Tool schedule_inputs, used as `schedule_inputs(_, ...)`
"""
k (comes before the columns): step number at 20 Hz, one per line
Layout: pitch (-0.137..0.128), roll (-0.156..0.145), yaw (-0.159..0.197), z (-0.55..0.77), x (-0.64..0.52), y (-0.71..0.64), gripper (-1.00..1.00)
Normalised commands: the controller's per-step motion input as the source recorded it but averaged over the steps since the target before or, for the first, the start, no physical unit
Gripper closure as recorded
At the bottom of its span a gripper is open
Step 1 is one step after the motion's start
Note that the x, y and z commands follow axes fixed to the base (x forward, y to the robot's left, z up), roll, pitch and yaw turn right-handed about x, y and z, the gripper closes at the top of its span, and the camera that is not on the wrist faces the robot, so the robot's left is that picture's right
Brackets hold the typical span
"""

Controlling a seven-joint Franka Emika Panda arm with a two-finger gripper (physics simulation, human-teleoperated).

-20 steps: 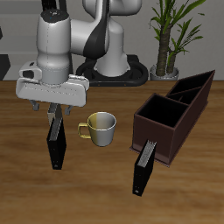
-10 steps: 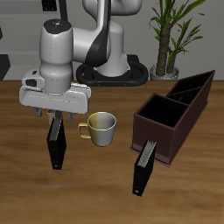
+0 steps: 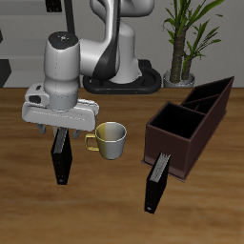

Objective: Place the right black book into the left desk caddy's front compartment

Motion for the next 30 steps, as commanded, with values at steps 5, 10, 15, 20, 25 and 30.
schedule_inputs(5, 0.023, -0.014, -0.009, -0.19, -0.03, -0.04, -1.0)
schedule_inputs(10, 0.031, 0.013, -0.004, -0.19, -0.04, 0.0, -1.0)
schedule_inputs(15, 0.01, -0.011, -0.008, -0.15, -0.03, -0.04, 1.0)
schedule_inputs(20, 0.024, 0.001, -0.011, -0.13, 0.05, -0.07, 1.0)
schedule_inputs(25, -0.009, 0.017, 0.005, 0.04, -0.01, 0.06, 1.0)
schedule_inputs(30, -0.06, -0.007, -0.002, 0.38, -0.03, 0.12, 1.0)
